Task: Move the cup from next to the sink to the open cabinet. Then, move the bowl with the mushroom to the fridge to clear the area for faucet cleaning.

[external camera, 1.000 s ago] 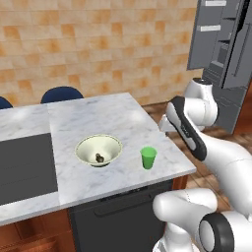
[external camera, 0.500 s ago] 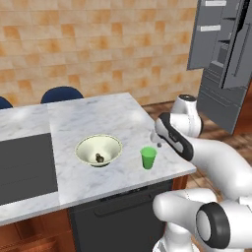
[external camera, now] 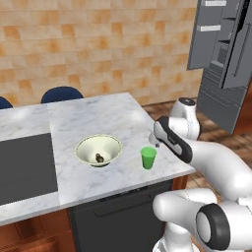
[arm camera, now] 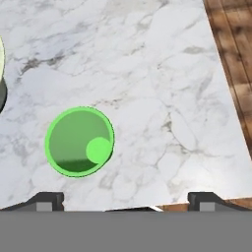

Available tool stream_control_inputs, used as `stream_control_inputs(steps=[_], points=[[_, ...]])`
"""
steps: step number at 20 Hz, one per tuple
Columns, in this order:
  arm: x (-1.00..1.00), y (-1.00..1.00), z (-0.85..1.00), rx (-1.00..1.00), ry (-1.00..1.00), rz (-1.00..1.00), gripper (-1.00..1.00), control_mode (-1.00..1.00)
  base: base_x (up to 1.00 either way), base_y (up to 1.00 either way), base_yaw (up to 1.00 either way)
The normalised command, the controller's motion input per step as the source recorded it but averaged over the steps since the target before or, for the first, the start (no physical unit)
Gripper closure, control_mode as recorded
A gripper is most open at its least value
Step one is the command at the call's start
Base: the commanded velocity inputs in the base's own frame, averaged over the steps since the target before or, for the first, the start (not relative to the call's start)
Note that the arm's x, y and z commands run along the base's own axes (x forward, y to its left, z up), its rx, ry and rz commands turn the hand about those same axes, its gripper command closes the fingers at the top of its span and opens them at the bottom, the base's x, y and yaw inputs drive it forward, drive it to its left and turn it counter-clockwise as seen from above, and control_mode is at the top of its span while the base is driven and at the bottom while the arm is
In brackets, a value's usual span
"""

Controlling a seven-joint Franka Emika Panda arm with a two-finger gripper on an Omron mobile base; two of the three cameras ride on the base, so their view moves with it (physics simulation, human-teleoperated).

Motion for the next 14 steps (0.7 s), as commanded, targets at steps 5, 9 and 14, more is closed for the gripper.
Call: stream_control_inputs(steps=[5, 9, 14], points=[[-0.03, 0.1, 0.05, 0.0, -0.09, 0.05, -1.0, -1.0, 0.0, 0.0, 0.0], [0.0, 0.2, -0.03, 0.0, 0.01, 0.05, -1.0, -1.0, 0.0, 0.0, 0.0], [0.0, 0.18, -0.13, 0.0, 0.04, 0.02, -1.0, -1.0, 0.0, 0.0, 0.0]])
